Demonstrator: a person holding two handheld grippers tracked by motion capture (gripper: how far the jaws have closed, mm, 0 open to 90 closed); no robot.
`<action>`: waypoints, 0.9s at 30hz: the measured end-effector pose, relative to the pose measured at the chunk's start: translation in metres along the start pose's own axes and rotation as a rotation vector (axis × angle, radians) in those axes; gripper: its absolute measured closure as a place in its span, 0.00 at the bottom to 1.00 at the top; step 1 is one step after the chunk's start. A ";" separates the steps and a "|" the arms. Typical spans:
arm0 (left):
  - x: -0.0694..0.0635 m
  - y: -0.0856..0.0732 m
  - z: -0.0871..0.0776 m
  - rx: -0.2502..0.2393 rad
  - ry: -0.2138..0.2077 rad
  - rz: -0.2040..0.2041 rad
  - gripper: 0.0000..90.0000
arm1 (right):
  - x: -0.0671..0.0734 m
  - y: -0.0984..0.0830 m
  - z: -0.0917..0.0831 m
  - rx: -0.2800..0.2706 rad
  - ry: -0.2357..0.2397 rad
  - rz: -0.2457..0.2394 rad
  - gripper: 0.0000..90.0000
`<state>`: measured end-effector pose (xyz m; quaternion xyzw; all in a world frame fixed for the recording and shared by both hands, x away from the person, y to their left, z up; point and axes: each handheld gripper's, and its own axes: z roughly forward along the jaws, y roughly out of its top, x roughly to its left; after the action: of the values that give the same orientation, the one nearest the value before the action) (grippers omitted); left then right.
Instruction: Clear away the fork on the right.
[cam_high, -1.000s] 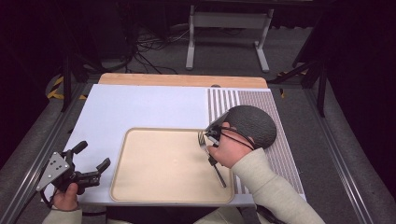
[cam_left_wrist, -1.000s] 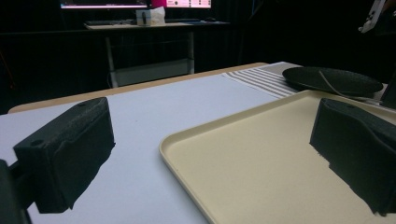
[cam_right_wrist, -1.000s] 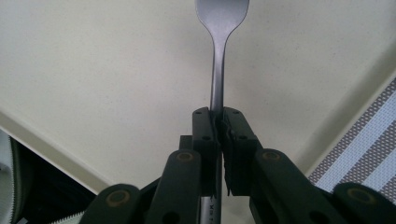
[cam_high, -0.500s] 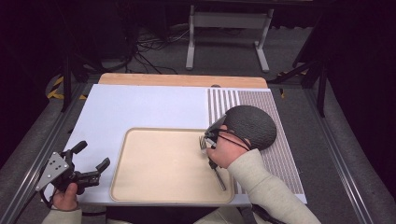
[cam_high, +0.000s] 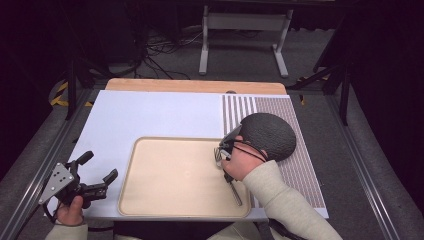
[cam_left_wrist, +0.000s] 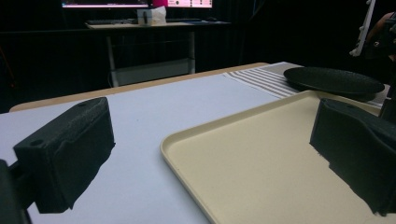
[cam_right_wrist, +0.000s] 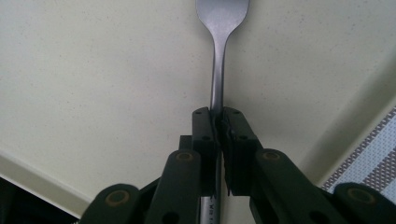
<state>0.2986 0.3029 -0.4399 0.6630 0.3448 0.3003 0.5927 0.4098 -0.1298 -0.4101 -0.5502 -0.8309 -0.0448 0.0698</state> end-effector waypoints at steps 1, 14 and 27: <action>0.000 0.000 0.000 0.000 0.000 0.000 0.00 | 0.000 0.000 0.000 0.000 0.000 0.000 0.94; 0.000 0.000 0.000 0.002 0.001 -0.001 0.00 | -0.002 0.000 0.004 0.011 -0.001 0.004 0.93; 0.000 0.000 0.000 0.001 0.002 -0.002 0.00 | -0.004 -0.005 -0.014 -0.111 0.002 -0.069 0.72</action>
<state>0.2987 0.3029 -0.4403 0.6628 0.3462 0.3001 0.5922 0.4076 -0.1373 -0.3971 -0.5241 -0.8456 -0.0937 0.0385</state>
